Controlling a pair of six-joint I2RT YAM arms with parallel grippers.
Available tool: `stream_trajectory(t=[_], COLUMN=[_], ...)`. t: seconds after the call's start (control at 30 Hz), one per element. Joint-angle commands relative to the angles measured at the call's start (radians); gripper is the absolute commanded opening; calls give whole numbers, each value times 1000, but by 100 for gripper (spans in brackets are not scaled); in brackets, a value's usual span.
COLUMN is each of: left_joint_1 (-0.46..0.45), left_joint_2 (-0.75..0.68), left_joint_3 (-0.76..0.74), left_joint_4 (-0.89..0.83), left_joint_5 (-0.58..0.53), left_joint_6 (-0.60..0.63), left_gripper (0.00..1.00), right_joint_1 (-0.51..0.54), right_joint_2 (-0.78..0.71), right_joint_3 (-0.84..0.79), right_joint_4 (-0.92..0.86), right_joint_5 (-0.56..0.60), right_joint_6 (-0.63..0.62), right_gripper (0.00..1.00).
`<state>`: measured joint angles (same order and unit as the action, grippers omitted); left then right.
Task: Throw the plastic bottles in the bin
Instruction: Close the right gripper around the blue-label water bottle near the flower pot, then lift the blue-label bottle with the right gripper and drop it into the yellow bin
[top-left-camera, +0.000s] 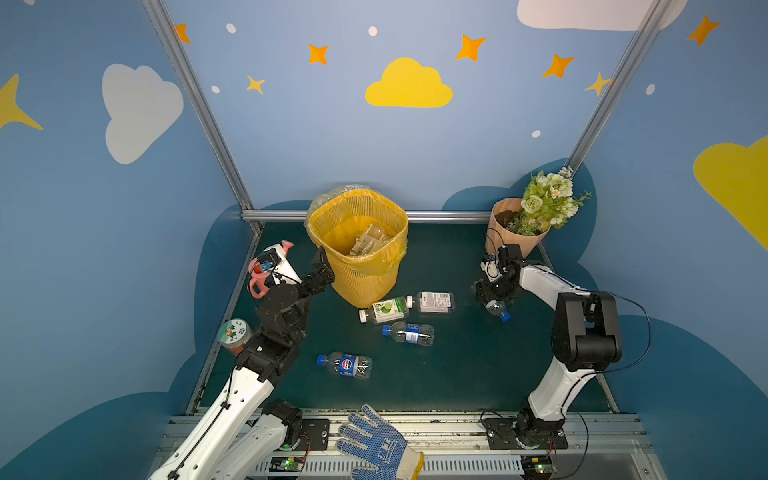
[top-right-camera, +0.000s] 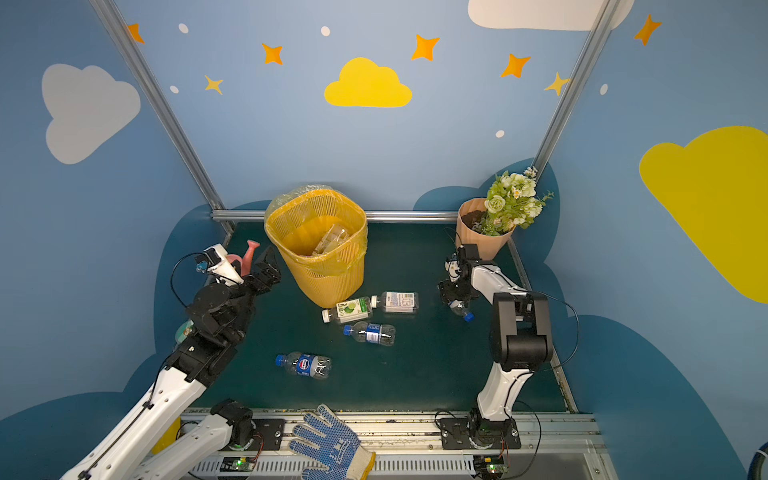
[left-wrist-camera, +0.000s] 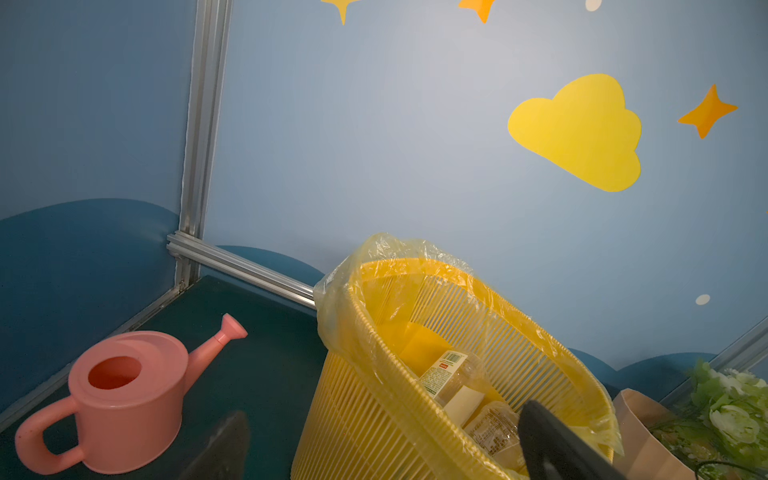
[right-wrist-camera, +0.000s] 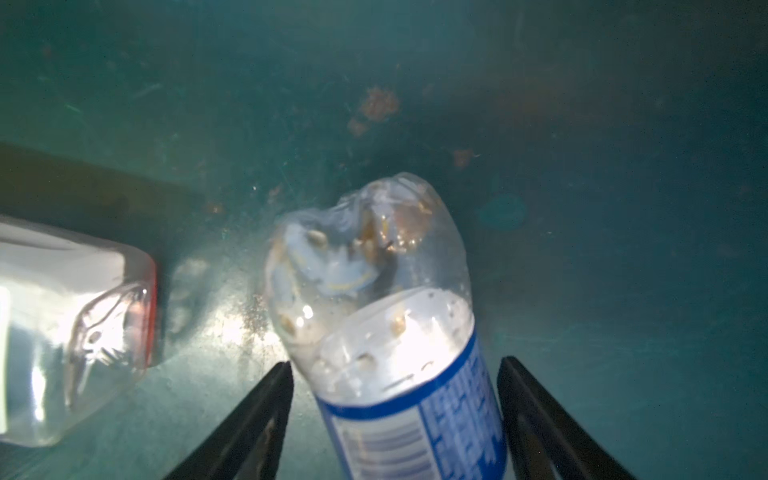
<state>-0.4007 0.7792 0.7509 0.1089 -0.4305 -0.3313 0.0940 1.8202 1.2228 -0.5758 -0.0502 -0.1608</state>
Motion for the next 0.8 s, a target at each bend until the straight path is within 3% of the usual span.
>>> stream_trajectory(t=[0.0, 0.17, 0.33, 0.57, 0.77], left_joint_1=[18, 41, 58, 82, 105], left_joint_2=[-2, -13, -14, -30, -40], left_joint_3=[-5, -5, -12, -43, -54], left_joint_4=[-8, -12, -20, -37, -115], left_joint_5=[34, 59, 61, 15, -40], left_joint_6=[-51, -64, -89, -149, -186], left_gripper=[100, 100, 100, 100, 100], right_joint_1=[21, 39, 33, -11, -42], right_joint_2=[30, 70, 1, -261, -550], right_joint_3=[45, 60, 32, -66, -125], right_joint_4=[-40, -47, 21, 252, 473], right_joint_5=[21, 18, -68, -336, -399], right_joint_6=[-22, -22, 14, 143, 327], right_gripper=[71, 57, 49, 46, 46])
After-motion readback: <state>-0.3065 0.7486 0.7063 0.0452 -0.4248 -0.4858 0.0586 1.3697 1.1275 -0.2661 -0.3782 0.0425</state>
